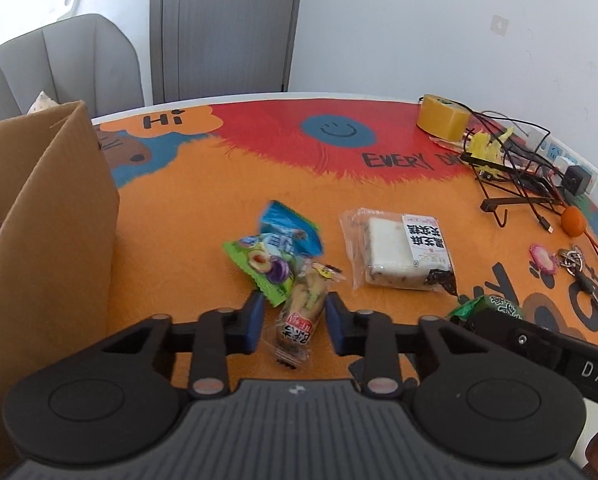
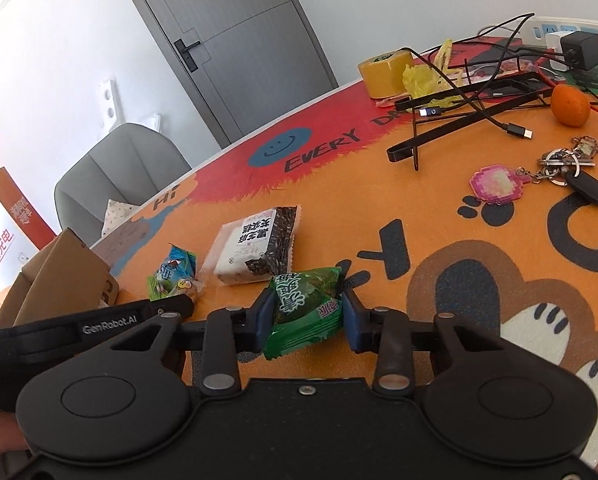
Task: Organize snacks
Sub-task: 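Grasp the small cookie packet with the left gripper while the right grasps the green packet, then lift both held packets and carry them over the cardboard box, then open both grippers to drop the packets into the box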
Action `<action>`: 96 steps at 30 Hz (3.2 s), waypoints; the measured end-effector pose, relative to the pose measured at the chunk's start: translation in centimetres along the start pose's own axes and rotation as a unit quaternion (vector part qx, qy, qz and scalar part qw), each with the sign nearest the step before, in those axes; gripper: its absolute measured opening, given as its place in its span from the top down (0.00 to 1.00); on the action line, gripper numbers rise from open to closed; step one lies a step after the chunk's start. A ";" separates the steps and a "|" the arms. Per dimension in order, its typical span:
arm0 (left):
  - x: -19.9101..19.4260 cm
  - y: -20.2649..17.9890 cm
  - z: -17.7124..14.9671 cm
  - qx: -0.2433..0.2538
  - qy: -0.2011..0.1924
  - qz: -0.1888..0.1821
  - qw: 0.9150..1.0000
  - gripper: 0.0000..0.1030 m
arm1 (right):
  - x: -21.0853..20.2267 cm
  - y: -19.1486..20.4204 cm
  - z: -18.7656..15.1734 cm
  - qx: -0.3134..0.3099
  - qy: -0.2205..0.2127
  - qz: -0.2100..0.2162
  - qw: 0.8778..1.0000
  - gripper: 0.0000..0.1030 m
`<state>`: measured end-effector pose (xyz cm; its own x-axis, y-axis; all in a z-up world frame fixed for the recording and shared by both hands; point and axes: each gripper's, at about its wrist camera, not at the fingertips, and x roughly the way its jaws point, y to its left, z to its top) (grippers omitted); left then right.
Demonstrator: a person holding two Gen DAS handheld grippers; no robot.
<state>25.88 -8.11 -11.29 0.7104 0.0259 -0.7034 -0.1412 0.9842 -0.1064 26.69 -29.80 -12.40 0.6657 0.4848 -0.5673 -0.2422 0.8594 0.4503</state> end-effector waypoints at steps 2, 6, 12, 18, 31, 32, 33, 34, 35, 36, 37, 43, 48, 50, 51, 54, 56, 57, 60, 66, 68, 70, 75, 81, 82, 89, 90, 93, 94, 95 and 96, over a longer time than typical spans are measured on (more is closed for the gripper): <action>-0.1 0.0 -0.1 0.000 -0.001 -0.002 1.000 0.83 | -0.1 0.0 0.0 0.002 0.000 0.000 1.000 0.65; -0.8 0.1 -0.5 -0.004 -0.007 -0.016 1.000 0.83 | -0.5 -0.1 -0.2 0.006 -0.001 -0.001 1.000 0.65; -2.7 0.2 -0.5 -0.009 -0.022 -0.031 0.999 0.83 | -1.1 0.1 -0.4 0.008 -0.006 0.000 1.000 0.66; -4.9 0.4 -0.4 -0.014 -0.039 -0.039 0.998 0.83 | -2.3 1.0 -0.4 0.000 -0.025 0.009 1.000 0.66; -9.5 2.4 0.0 -0.031 -0.084 -0.046 0.995 0.83 | -4.4 4.1 0.4 -0.018 -0.057 0.033 0.998 0.67; -9.8 2.6 0.1 -0.032 -0.088 -0.044 0.995 0.83 | -4.5 4.4 0.4 -0.021 -0.060 0.035 0.997 0.67; -10.1 2.8 0.2 -0.035 -0.091 -0.043 0.994 0.83 | -4.7 4.7 0.5 -0.024 -0.063 0.038 0.997 0.67; -10.3 3.1 0.3 -0.038 -0.094 -0.042 0.994 0.83 | -4.8 5.1 0.5 -0.028 -0.066 0.041 0.997 0.67; -10.6 3.4 0.3 -0.040 -0.096 -0.042 0.994 0.83 | -5.0 5.5 0.5 -0.032 -0.070 0.045 0.996 0.67; -10.9 3.6 0.4 -0.041 -0.099 -0.041 0.993 0.83 | -5.1 5.9 0.5 -0.035 -0.072 0.049 0.996 0.67; -11.1 3.9 0.4 -0.043 -0.101 -0.040 0.993 0.83 | -5.2 6.3 0.6 -0.038 -0.074 0.053 0.995 0.68; -12.6 5.7 0.6 -0.056 -0.113 -0.034 0.991 0.83 | -5.3 8.4 0.6 -0.054 -0.080 0.072 0.993 0.68; -13.8 7.3 0.8 -0.070 -0.124 -0.026 0.989 0.83 | -5.1 10.0 0.7 -0.060 -0.079 0.085 0.991 0.69; -14.2 8.1 0.8 -0.076 -0.129 -0.020 0.989 0.83 | -5.2 10.7 0.6 -0.060 -0.081 0.092 0.991 0.69; -14.4 8.6 0.8 -0.078 -0.131 -0.017 0.988 0.83 | -5.1 11.0 0.6 -0.061 -0.082 0.094 0.990 0.69; -14.9 10.0 0.7 -0.088 -0.136 -0.008 0.987 0.83 | -4.9 12.1 0.6 -0.064 -0.079 0.111 0.989 0.70; -15.2 10.9 0.7 -0.095 -0.138 -0.001 0.986 0.83 | -4.8 12.9 0.5 -0.070 -0.079 0.116 0.988 0.70; -15.2 11.3 0.6 -0.098 -0.138 0.002 0.986 0.83 | -4.7 13.3 0.5 -0.072 -0.078 0.119 0.987 0.70; -15.5 12.6 0.5 -0.107 -0.140 0.008 0.984 0.83 | -4.4 14.6 0.4 -0.080 -0.073 0.130 0.986 0.70; -16.0 15.0 0.2 -0.124 -0.143 0.016 0.982 0.83 | -3.9 17.5 0.4 -0.095 -0.065 0.147 0.982 0.70; -16.2 15.8 0.2 -0.130 -0.144 0.019 0.981 0.83 | -3.6 18.4 0.4 -0.098 -0.061 0.154 0.981 0.69; -16.3 16.6 0.1 -0.136 -0.143 0.023 0.980 0.83 | -3.2 19.3 0.3 -0.102 -0.057 0.162 0.980 0.69; -16.5 18.1 -0.2 -0.146 -0.142 0.026 0.979 0.83 | -2.4 21.1 0.0 -0.112 -0.042 0.172 0.978 0.51; -16.2 18.7 -0.2 -0.150 -0.137 0.028 0.979 0.83 | -2.1 20.7 -0.1 -0.105 -0.039 0.158 0.981 0.49; -16.1 18.7 -0.2 -0.151 -0.136 0.032 0.979 0.80 | -2.1 20.5 -0.1 -0.104 -0.038 0.155 0.982 0.48; -15.9 18.3 -0.1 -0.150 -0.131 0.044 0.979 0.65 | -2.4 19.5 -0.1 -0.099 -0.039 0.143 0.984 0.43; -15.9 18.2 -0.1 -0.149 -0.130 0.043 0.979 0.64 | -2.4 19.3 -0.1 -0.099 -0.039 0.141 0.984 0.43; -16.0 17.8 -0.2 -0.143 -0.130 0.042 0.980 0.56 | -2.5 18.8 -0.3 -0.097 -0.036 0.136 0.985 0.41; -16.0 17.6 -0.2 -0.141 -0.130 0.041 0.981 0.53 | -2.5 18.6 -0.3 -0.095 -0.035 0.134 0.986 0.40; -16.0 17.5 -0.2 -0.141 -0.128 0.041 0.981 0.52 | -2.5 18.4 -0.4 -0.094 -0.034 0.131 0.986 0.39; -15.9 17.3 -0.2 -0.140 -0.126 0.040 0.981 0.50 | -2.5 18.1 -0.4 -0.092 -0.032 0.128 0.987 0.39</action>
<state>11.95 8.44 -2.09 0.8317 0.1788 -0.5256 -0.3630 0.8915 -0.2711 20.36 -15.40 -3.10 0.6085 0.6832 -0.4036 -0.5283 0.7283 0.4363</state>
